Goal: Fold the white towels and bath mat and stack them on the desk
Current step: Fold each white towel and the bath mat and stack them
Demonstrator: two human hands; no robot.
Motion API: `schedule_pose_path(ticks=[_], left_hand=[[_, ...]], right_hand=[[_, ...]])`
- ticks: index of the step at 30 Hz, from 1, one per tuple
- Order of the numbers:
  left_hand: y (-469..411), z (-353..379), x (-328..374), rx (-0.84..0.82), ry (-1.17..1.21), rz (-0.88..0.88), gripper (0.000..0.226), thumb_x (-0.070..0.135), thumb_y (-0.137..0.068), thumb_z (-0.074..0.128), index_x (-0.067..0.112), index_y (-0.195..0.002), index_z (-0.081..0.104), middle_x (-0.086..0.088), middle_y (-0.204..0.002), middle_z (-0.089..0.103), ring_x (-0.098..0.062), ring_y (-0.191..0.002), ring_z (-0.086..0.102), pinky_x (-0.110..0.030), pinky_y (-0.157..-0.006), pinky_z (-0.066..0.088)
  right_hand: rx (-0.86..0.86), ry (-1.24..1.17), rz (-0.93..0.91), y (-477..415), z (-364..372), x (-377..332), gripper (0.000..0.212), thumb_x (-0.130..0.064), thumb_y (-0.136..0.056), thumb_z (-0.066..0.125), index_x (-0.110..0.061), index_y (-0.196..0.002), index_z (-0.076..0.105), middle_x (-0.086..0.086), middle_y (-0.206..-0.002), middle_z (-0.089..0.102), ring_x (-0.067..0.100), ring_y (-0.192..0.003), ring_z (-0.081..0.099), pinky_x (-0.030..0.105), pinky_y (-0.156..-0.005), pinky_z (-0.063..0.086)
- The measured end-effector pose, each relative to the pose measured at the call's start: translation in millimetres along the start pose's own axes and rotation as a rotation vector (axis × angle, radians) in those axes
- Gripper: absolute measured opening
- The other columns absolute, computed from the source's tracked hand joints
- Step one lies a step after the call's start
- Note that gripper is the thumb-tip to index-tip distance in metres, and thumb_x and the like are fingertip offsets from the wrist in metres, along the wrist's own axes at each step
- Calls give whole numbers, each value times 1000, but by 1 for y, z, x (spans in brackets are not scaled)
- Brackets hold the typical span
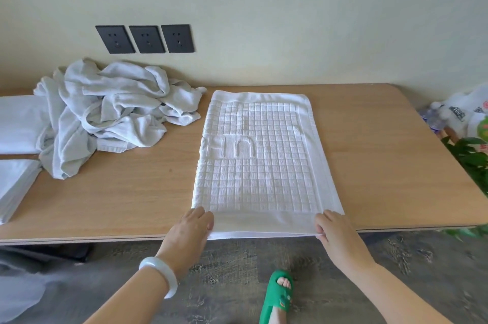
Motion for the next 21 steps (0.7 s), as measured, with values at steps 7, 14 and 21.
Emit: schedule_pose_path(ticks=[7, 14, 21], left_hand=[[18, 16, -5, -144, 29, 55, 32, -5, -86, 47, 25, -96, 51, 15, -95, 42, -3, -87, 46, -12, -69, 40], [-32, -29, -18, 167, 129, -177, 42, 3, -94, 43, 13, -135, 47, 3, -138, 43, -12, -130, 41, -29, -114, 33], [-72, 36, -24, 60, -185, -165, 78, 61, -93, -14, 13, -153, -8, -6, -161, -13, -23, -148, -13, -34, -118, -9]], right_hand=[[-202, 62, 7, 13, 30, -1, 42, -2, -62, 81, -19, -72, 44, -6, -74, 40, 10, -61, 30, 17, -48, 12], [127, -337, 141, -46, -24, -24, 13, -24, -97, 50, -28, -86, 55, -10, -82, 56, 5, -75, 55, 20, -66, 45], [-58, -49, 36, -104, 58, -44, 66, -55, -97, -3, -22, -155, 1, -2, -159, -14, 17, -148, -15, 41, -120, -5]])
Point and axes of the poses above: each hand's wrist, its own y-axis away from the middle knuckle, its own z-axis out of the palm, x = y × z, the point moved 9 cm from there along -y, towards the middle knuckle
